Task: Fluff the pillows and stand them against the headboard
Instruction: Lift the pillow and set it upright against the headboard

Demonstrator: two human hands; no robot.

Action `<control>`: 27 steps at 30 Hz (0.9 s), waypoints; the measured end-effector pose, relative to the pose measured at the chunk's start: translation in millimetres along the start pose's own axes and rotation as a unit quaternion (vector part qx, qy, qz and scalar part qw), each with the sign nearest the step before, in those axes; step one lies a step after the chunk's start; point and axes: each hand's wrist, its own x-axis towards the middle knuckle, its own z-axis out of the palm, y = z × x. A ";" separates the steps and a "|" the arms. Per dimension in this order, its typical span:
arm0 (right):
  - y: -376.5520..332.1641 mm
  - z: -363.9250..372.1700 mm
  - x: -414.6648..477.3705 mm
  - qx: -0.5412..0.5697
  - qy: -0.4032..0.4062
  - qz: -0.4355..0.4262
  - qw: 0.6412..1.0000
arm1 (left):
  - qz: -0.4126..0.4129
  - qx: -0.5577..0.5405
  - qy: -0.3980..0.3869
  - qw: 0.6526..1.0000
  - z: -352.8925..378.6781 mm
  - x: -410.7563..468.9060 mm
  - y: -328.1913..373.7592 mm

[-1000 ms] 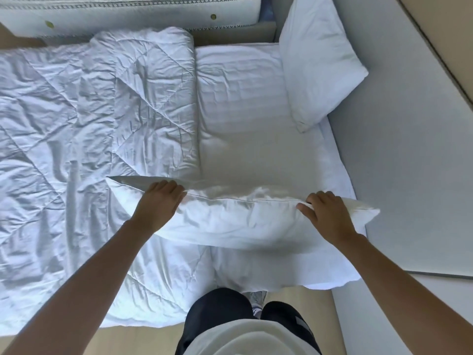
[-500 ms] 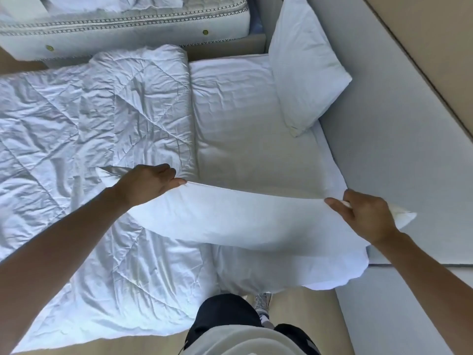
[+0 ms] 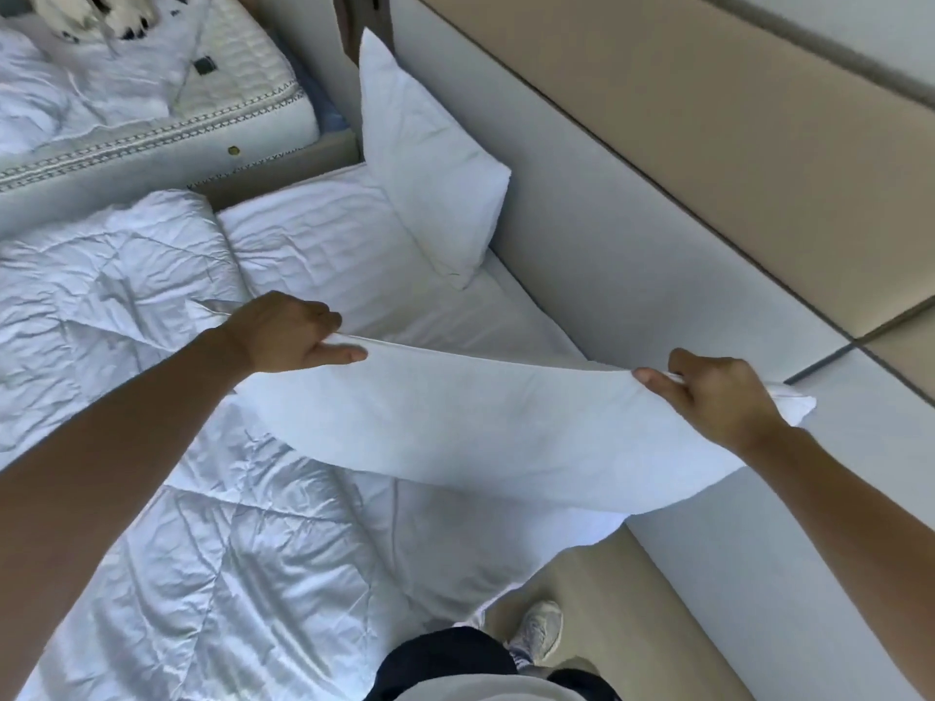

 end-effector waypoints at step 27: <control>61.8 20.7 -25.5 -0.032 0.019 0.308 0.951 | 0.161 -0.060 -0.038 0.984 153.4 363.9 -44.6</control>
